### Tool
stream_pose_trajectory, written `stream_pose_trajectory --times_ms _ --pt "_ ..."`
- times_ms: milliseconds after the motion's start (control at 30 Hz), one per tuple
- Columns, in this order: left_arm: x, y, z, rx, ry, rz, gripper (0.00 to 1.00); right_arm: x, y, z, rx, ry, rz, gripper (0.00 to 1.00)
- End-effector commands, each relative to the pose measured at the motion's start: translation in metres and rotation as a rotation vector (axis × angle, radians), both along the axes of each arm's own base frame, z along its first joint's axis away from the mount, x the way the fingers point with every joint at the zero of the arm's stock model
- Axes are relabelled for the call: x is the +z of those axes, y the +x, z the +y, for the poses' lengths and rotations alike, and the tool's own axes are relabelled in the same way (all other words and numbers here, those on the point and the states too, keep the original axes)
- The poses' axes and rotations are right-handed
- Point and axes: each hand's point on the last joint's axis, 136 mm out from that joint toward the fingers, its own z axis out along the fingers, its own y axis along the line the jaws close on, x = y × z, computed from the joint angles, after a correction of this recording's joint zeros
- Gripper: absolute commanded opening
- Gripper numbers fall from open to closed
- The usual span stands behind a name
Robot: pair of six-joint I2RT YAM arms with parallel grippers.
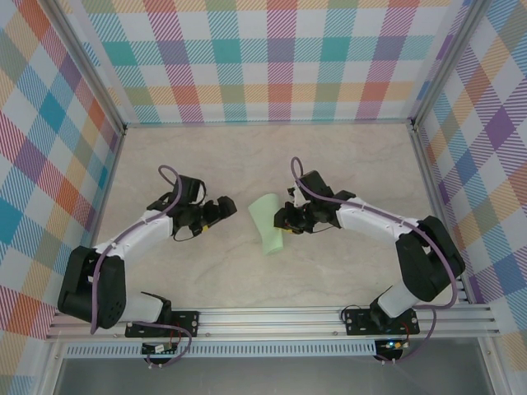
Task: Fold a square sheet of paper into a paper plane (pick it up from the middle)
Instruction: Fold the square sheet of paper in half at the center of the table.
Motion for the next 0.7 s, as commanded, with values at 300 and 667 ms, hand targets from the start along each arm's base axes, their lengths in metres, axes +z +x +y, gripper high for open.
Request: stream_pose_trajectory --times_ms 300,667 --pt "0.025 0.016 -0.042 -0.012 -0.116 -0.143 0.97 -0.018 0.005 -0.031 -0.096 0.025 0.057 0.27" --pt "0.007 0.015 -0.085 -0.112 -0.134 -0.096 0.95 -0.058 -0.008 -0.083 -0.22 -0.222 0.096 0.3"
